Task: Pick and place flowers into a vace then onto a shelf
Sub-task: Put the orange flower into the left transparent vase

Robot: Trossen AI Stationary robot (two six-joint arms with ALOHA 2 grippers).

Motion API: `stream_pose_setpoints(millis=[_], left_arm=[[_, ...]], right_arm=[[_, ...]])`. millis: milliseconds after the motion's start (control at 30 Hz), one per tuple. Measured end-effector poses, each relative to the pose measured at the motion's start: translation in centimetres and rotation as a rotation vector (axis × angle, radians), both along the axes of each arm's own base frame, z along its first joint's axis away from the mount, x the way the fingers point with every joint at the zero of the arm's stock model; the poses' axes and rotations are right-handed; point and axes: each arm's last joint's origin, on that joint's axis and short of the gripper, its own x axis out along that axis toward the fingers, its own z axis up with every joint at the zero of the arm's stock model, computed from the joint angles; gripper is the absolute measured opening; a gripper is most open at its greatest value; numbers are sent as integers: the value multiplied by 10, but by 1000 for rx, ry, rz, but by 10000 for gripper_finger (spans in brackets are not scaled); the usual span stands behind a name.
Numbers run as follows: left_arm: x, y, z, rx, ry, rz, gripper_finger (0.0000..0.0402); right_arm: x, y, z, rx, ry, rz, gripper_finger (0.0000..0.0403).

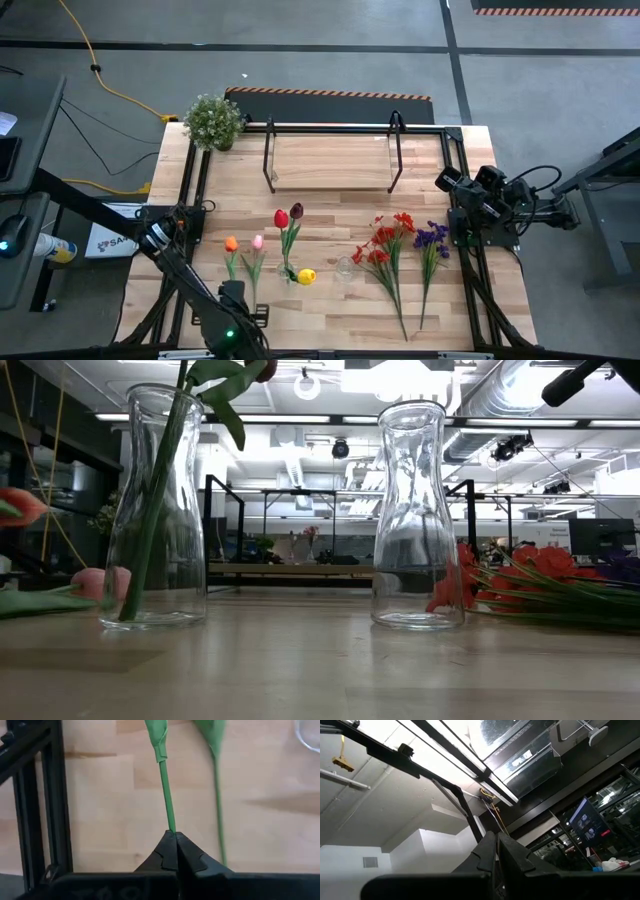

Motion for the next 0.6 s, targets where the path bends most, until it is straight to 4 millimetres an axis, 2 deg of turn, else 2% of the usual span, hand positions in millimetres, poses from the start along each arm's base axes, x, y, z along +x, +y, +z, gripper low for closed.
stream_pose_setpoints(millis=[300, 600], left_arm=[[-1, -16, 34, -95, -117, -24, 21], [4, -15, 46, -7, -305, -58, 21]], right_arm=[[0, 0, 0, -1, 0, 0, 12], [0, 0, 0, -8, 0, -3, 12]])
